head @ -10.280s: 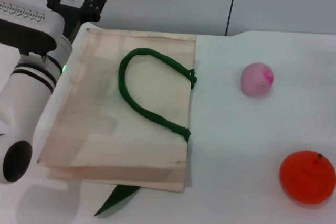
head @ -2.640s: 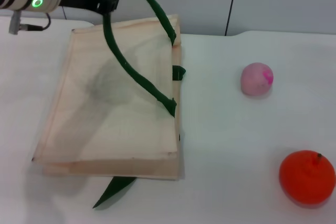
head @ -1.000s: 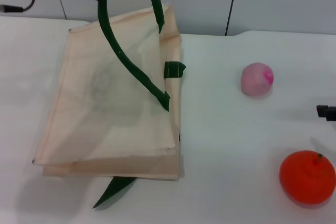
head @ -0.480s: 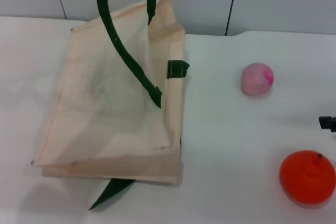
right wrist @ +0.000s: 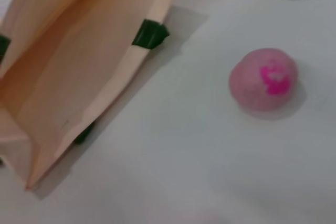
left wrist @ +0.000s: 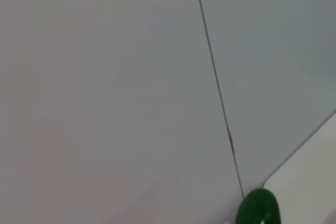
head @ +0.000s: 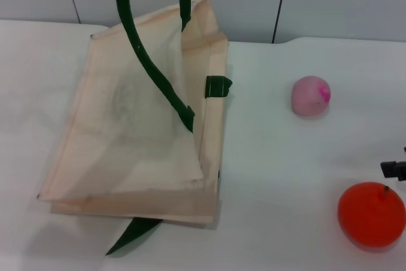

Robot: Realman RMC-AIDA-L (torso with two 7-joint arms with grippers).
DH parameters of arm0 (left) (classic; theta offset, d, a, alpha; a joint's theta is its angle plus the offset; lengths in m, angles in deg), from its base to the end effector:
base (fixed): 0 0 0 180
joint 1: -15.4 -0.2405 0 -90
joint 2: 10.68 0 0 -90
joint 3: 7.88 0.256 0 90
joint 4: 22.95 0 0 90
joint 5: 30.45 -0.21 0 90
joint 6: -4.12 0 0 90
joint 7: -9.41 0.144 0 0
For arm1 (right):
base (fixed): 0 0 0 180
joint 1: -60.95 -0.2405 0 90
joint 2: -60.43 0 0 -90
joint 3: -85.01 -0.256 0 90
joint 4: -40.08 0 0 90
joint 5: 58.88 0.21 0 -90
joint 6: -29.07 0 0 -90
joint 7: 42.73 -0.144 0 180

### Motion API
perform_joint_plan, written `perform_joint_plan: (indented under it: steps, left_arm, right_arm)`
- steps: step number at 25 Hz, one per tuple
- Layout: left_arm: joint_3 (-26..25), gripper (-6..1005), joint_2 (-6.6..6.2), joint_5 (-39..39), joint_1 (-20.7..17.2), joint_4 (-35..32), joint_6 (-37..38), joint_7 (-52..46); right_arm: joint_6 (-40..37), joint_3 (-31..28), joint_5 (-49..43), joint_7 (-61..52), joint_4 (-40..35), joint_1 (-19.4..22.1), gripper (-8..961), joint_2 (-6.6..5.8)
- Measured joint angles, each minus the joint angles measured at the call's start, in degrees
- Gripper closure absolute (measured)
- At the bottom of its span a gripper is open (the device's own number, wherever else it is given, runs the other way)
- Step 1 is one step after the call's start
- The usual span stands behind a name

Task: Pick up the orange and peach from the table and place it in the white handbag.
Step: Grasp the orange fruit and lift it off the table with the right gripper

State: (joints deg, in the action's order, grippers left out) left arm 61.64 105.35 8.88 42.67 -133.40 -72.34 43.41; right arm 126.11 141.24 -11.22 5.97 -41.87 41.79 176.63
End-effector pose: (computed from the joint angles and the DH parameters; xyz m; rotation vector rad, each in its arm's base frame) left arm -0.0929 0.3634 0.1300 -2.2303 -0.4256 -0.1551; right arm 0.2574 0.3074 0.0830 -2.5443 1.1484 -0.0412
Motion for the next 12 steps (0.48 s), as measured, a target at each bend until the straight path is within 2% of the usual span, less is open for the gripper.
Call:
perform_joint_plan:
  steps: [12]
  left_arm:
    - [-0.1, 877, -0.18, -1.0, -0.3, -0.5, 0.0, -0.4]
  right_arm:
    - [5.3, -1.9, 0.1, 0.5, 0.9, -0.7, 196, 0.09]
